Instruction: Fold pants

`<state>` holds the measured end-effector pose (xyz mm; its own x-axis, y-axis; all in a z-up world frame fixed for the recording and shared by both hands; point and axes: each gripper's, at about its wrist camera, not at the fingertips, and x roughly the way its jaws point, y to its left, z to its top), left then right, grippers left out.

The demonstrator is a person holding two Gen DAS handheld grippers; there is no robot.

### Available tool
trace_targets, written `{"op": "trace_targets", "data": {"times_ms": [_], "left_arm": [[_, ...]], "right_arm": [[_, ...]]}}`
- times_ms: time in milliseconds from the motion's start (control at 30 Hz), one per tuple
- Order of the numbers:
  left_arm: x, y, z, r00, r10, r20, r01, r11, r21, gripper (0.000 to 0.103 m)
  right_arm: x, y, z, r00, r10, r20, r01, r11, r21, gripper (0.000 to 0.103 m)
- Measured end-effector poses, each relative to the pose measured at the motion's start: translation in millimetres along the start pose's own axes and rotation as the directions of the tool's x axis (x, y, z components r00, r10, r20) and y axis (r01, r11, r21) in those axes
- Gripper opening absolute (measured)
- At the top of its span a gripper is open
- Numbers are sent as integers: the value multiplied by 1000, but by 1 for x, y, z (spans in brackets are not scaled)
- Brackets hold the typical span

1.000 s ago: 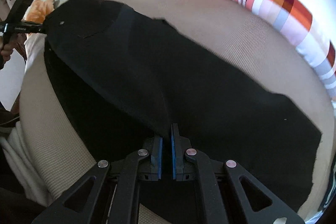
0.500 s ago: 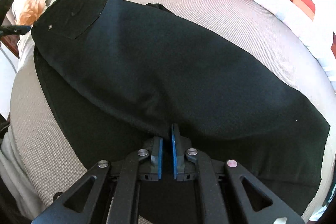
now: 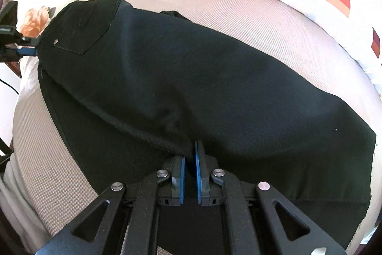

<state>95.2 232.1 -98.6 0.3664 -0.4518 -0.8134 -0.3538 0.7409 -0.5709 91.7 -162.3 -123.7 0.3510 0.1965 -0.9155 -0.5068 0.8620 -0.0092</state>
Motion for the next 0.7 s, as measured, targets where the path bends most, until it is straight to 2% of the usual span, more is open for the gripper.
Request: {"op": "trace_targets", "data": {"times_ms": [67, 133, 267, 333, 500, 567, 700], "left_arm": [[-5, 2, 4, 1000, -4, 16, 4, 1000, 3, 18], [-12, -8, 11, 999, 23, 39, -25, 998, 63, 17], [-30, -19, 22, 996, 26, 87, -38, 989, 145, 16], [-33, -23, 26, 994, 55, 92, -72, 979, 190, 16], [-7, -14, 18, 978, 205, 32, -205, 933, 295, 16], [2, -6, 15, 973, 232, 12, -225, 929, 294, 17], [4, -7, 10, 969, 244, 43, -246, 922, 298, 21]], "right_arm": [[-7, 0, -2, 1000, -4, 13, 4, 1000, 8, 6], [-18, 3, -2, 1000, -7, 28, 6, 1000, 16, 6], [-49, 23, -7, 999, -12, 46, 15, 998, -54, 6], [-55, 33, -13, 999, 13, 33, -10, 997, -81, 6], [-37, 55, -32, 997, 60, -53, -65, 991, -118, 6], [-26, 57, -38, 994, 68, -85, -77, 991, -108, 7], [-21, 52, -38, 991, 98, -94, -105, 992, -75, 7]]}}
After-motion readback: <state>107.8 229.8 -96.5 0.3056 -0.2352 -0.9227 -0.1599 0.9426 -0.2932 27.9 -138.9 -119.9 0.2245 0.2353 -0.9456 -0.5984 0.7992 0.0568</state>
